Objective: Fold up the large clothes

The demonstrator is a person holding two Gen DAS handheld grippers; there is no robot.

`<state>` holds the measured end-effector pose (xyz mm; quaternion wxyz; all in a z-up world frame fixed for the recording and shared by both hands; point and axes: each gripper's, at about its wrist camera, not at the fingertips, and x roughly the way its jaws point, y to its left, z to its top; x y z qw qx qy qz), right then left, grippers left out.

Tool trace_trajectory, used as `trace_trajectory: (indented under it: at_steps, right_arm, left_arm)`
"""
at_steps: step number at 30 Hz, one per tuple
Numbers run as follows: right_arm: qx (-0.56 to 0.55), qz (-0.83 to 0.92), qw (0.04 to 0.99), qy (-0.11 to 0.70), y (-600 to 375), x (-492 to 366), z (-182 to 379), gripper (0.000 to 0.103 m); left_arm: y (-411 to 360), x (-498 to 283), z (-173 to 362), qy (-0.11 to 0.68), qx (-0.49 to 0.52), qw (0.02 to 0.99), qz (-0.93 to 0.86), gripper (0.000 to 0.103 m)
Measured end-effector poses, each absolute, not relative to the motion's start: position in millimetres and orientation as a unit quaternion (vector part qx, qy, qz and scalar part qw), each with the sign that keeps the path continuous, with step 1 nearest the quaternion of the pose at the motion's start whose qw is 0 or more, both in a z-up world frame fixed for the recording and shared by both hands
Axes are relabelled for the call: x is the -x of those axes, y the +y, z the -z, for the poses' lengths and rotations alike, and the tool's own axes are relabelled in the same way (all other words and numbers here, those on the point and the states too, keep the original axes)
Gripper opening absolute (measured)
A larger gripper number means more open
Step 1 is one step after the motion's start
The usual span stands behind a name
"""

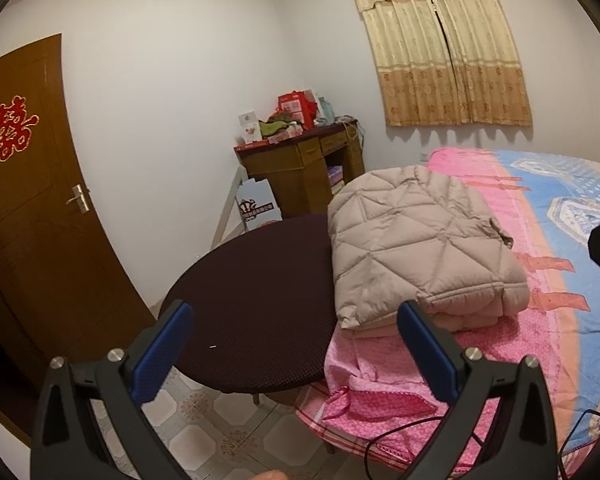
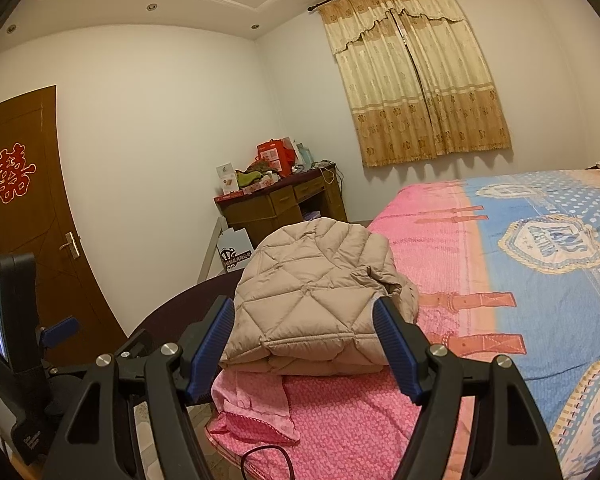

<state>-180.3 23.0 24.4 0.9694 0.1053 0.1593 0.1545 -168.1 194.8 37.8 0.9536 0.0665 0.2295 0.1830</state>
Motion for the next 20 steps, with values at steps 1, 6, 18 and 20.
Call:
trace_trajectory:
  at_steps: [1, 6, 18, 20]
  right_arm:
    - [-0.106, -0.154, 0.969, 0.16, 22.7, 180.3, -24.1, 0.072]
    - [-0.106, -0.154, 0.969, 0.162, 23.4, 179.9, -23.2, 0.072]
    - [-0.107, -0.156, 0.967, 0.169, 25.1, 177.8, -20.1, 0.073]
    - [-0.107, -0.155, 0.967, 0.169, 24.7, 177.7, -20.1, 0.073]
  left_arm:
    - [195.8, 167.5, -38.1, 0.232, -0.063, 0.953, -0.182, 0.103]
    - [203.3, 164.2, -36.9, 0.244, -0.042, 0.953, -0.173, 0.103]
    - [207.3, 160.8, -35.5, 0.249, -0.029, 0.955, -0.155, 0.103]
    - [210.3, 158.2, -34.5, 0.254, -0.026, 0.954, -0.159, 0.103]
